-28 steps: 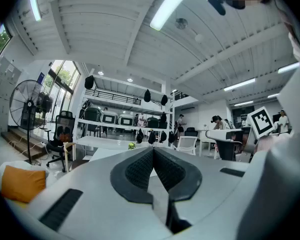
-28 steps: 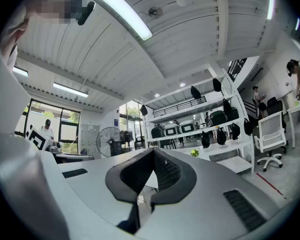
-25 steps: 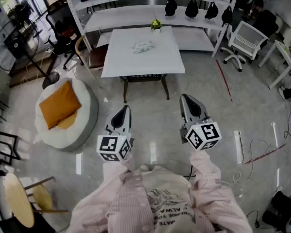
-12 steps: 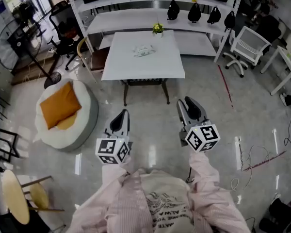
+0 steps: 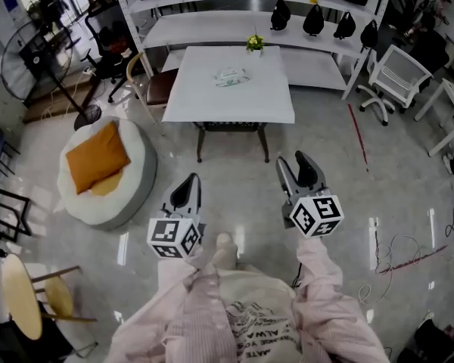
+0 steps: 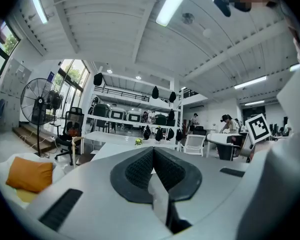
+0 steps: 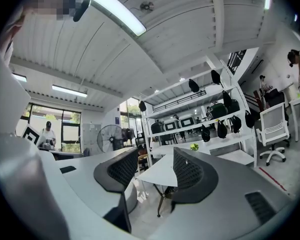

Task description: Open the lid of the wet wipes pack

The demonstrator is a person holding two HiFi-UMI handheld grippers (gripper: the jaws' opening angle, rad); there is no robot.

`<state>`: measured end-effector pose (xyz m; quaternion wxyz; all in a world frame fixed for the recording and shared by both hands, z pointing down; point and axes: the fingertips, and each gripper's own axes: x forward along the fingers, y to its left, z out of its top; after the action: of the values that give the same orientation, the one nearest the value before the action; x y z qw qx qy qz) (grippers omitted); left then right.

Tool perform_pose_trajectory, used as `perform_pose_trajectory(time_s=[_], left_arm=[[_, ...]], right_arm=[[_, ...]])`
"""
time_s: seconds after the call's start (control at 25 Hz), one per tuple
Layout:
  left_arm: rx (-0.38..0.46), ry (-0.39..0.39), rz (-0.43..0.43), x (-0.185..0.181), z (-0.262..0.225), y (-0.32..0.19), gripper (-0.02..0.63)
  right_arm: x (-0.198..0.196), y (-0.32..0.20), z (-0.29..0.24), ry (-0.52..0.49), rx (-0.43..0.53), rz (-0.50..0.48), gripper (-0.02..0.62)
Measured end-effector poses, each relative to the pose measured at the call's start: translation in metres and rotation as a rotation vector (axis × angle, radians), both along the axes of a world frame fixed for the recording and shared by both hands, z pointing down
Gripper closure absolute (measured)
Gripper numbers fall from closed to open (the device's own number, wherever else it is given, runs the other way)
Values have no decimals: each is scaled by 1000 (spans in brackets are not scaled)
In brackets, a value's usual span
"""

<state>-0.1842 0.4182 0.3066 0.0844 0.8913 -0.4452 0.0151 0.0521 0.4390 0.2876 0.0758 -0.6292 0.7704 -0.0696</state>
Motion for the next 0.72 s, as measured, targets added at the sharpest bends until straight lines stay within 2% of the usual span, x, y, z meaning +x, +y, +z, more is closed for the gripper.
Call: perform_pose_trajectory(time_s=[0.32, 0.72], left_arm=[[-29, 2, -14, -1, 14, -34, 606], [-96, 9, -19, 8, 44, -130, 606]], right_arm=[[4, -35, 11, -13, -19, -5, 407], [16, -126, 36, -31, -66, -19, 407]])
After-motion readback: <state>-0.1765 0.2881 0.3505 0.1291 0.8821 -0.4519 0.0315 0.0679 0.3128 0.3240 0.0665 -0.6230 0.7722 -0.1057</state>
